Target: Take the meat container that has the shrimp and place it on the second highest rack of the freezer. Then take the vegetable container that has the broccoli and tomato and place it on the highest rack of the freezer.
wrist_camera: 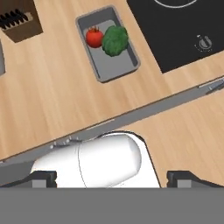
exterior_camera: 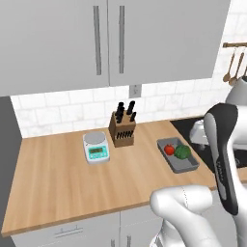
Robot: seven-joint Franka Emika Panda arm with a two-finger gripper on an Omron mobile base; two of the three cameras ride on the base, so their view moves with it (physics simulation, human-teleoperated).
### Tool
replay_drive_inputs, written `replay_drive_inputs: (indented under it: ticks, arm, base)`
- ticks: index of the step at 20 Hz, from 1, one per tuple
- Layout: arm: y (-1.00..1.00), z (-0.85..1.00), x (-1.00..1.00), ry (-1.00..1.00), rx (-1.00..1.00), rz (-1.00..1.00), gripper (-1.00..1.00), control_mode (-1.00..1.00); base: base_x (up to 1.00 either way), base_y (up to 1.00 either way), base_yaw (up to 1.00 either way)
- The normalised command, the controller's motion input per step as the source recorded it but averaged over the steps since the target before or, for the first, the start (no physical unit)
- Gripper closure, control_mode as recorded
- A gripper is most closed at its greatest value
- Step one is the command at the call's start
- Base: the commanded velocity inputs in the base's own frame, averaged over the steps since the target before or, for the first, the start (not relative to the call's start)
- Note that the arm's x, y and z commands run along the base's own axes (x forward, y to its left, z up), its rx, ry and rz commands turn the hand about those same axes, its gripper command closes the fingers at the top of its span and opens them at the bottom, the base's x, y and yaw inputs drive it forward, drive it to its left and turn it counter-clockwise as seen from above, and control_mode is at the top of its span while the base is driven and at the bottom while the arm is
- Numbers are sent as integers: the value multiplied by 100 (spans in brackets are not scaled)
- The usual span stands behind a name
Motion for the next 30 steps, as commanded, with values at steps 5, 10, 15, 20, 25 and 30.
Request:
replay_drive_inputs:
  ticks: [5,10,15,20,25,30]
  arm:
    - [-66,-52,30,1,6,-35,-100,-100]
    - [-18,-70,58,0,3,-23,-100,-100]
    - [-6,-59,80,0,3,-21,-100,-100]
    - [-15,-61,61,0,3,-18,-100,-100]
    - [-10,-66,34,0,2,-15,-100,-100]
    - [-10,-50,45,0,2,-10,-100,-100]
  base:
    - [0,0,0]
    - [0,0,0]
    - [0,0,0]
    - [0,0,0]
    - [0,0,0]
    - [0,0,0]
